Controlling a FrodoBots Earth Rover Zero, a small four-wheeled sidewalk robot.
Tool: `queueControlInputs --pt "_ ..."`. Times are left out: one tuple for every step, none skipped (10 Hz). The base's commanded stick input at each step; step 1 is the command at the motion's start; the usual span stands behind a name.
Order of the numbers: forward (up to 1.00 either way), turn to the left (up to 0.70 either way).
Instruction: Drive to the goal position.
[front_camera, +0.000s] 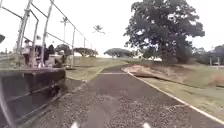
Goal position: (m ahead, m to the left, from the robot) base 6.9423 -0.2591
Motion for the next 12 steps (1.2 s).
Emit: queueControlInputs --pt "0.85 0.00" --pt "0.85 0.00" --pt "0.85 0.00" --pt "0.85 0.00" --pt "0.85 0.00" --pt "0.85 0.00" --pt "0.85 0.00" --pt "0.85 0.00" --pt "0.85 0.00" --pt "0.85 0.00" --pt "0.85 0.00" --pt "0.85 0.00"
